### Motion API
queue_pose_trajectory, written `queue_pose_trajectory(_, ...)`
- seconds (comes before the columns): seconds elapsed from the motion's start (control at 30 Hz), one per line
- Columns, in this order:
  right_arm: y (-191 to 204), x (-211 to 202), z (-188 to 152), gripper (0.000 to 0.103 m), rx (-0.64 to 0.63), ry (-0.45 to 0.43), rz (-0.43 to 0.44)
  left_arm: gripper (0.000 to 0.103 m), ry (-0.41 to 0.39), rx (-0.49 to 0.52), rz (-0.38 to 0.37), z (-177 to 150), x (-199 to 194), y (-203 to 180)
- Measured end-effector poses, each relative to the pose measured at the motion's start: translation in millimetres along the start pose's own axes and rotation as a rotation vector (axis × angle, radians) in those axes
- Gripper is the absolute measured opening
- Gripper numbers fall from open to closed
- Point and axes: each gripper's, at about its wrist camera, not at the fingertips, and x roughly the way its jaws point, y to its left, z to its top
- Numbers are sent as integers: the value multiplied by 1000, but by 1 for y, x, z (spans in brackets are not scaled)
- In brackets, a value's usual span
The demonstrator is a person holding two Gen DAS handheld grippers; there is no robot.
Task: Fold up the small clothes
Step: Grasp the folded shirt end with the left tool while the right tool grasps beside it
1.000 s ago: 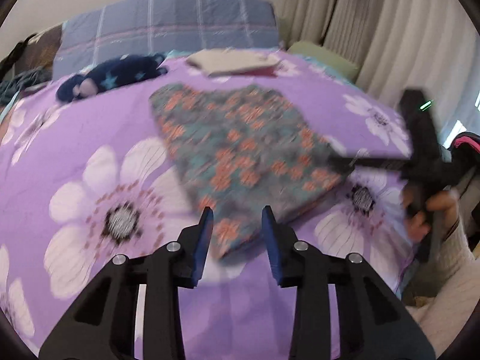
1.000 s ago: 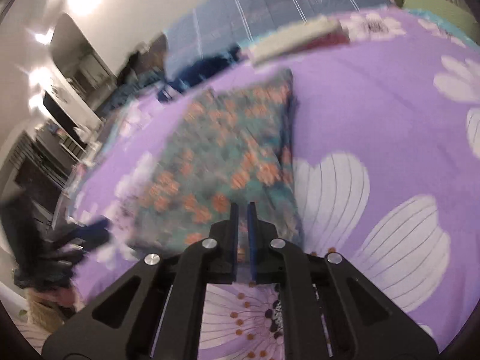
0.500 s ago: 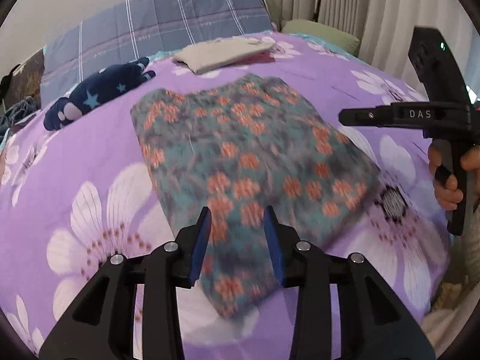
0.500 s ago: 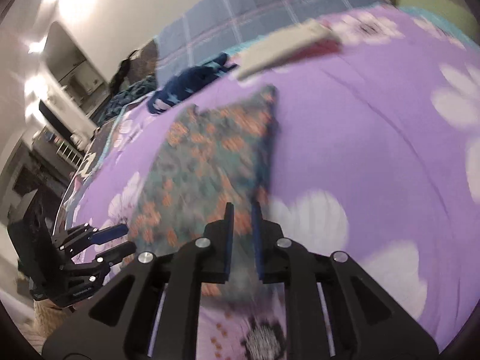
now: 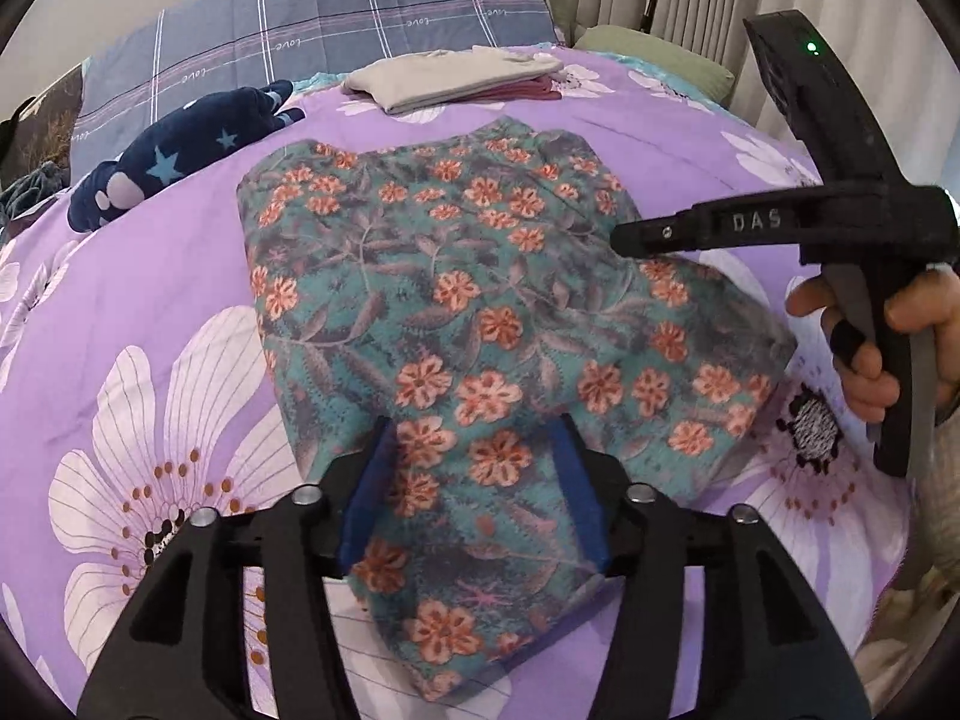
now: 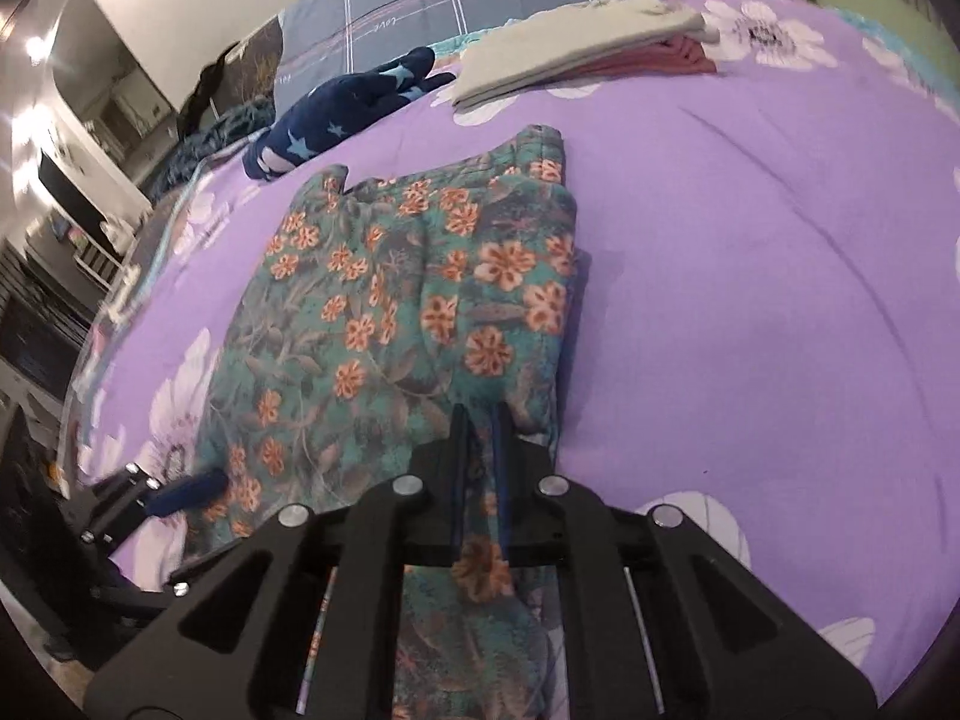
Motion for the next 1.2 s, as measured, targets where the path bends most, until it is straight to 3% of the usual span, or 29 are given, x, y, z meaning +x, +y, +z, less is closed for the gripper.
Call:
queue_pose_trajectory(0.13,11,-9,11,12,-31,-50,4,59,-23,28,10,8,-6,-4)
queue_pose_trajectory(0.23,18,-7,28,13,-71,-76,-49,61,-45,39,28,18,-10,-3)
queue_pose_trajectory(0.5,29,17,67,13,-73,-75,34,71,-74,13,81,45,0,21)
queue_pose_trajectory(0.63,22,50,75,12,-66,-26,-126,74,10,-15,126,42,38,43)
queue_pose_trajectory(0.67,13,62,73,12,-38,-3,-122,83,32,-46,124,36,50,51)
queue_pose_trajectory(0.77,4,59,70,12,-7,-25,-65,83,18,-179,25,30,45,72)
queue_pose_trajectory(0.83,5,43,69,19,-10,-50,-25,83,11,-165,34,30,39,72)
queue_pose_trajectory(0.87,3,36,67,31,-5,-56,-7,83,2,-149,45,29,33,72)
queue_pose_trajectory(0.93,-1,18,61,42,-3,-75,22,83,-12,-145,36,28,27,73)
queue_pose_trajectory(1.07,-19,-7,46,47,18,-64,7,83,-25,-220,-21,29,21,88)
queue_pose_trajectory(1.2,-36,-12,29,48,65,-6,58,83,-25,-239,-84,31,22,88)
